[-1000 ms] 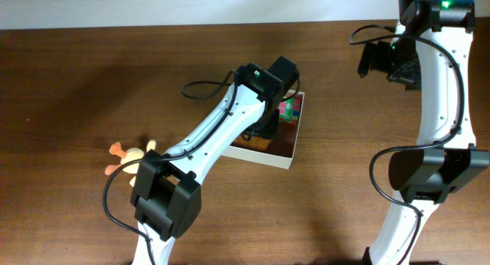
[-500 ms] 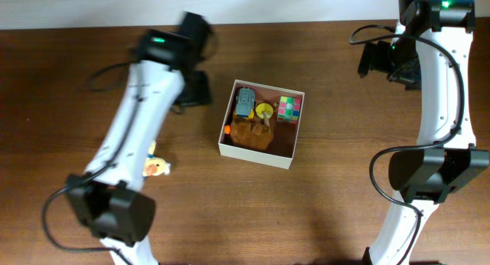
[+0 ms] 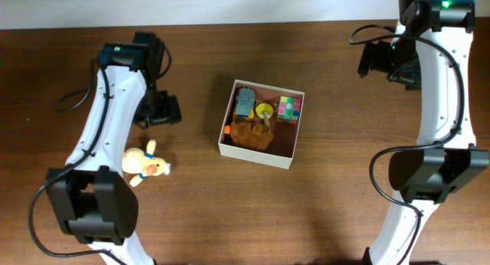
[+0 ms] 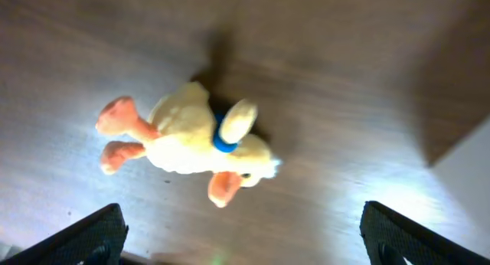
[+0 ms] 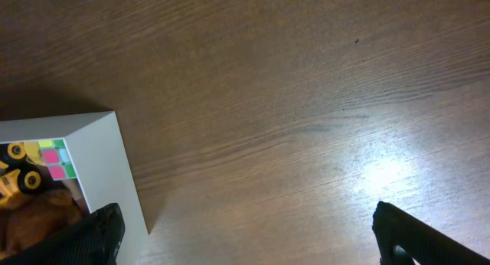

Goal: Pack container
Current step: 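Move the left gripper back over the yellow plush duck, then lower the left gripper and grasp the yellow plush duck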

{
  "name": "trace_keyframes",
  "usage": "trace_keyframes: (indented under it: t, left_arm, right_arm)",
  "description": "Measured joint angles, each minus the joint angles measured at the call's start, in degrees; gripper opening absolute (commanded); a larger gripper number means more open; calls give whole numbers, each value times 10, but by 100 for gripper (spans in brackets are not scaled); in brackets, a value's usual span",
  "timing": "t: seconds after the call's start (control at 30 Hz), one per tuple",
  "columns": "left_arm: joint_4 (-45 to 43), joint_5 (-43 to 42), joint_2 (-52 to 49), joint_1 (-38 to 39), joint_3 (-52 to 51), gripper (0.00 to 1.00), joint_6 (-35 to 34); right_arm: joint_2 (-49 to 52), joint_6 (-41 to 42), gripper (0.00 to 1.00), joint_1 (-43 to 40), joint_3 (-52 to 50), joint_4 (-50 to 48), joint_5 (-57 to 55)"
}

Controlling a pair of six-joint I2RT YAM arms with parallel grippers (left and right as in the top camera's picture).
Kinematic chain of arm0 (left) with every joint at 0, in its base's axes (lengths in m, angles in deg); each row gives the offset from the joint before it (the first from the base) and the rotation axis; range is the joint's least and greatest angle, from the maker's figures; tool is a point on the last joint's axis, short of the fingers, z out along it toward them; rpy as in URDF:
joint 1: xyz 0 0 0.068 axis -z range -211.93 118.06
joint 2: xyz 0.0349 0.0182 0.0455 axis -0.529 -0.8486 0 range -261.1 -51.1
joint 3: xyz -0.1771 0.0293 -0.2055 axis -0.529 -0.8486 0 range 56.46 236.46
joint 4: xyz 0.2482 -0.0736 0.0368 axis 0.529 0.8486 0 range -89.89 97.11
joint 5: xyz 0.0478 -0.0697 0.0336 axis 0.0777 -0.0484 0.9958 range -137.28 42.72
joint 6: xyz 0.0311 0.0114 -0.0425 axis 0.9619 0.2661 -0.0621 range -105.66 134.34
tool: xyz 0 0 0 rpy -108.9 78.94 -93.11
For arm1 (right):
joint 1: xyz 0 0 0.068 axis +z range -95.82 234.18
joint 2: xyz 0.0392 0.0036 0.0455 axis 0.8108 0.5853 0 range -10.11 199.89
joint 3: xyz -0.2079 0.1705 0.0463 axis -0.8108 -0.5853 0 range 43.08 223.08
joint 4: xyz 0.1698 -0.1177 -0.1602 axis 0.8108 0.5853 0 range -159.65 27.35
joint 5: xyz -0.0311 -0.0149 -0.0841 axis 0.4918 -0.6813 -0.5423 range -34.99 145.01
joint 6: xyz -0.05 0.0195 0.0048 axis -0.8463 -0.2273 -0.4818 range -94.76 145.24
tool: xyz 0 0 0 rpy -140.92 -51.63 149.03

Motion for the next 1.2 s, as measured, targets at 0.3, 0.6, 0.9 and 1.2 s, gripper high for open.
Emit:
trace_keyframes:
  t: [0.3, 0.6, 0.9, 1.2]
  left_arm:
    - [-17, -7, 0, -24, -131, 99, 15]
    - [-54, 0, 1, -26, -179, 99, 51]
    - [-115, 18, 3, -26, -182, 95, 106]
    - [-206, 40, 6, -26, -261, 81, 133]
  right_arm:
    - [0, 0, 99, 0, 0, 0, 0]
    - [0, 0, 99, 0, 0, 0, 0]
    - [0, 0, 99, 0, 0, 0, 0]
    - [0, 0, 98, 0, 0, 0, 0]
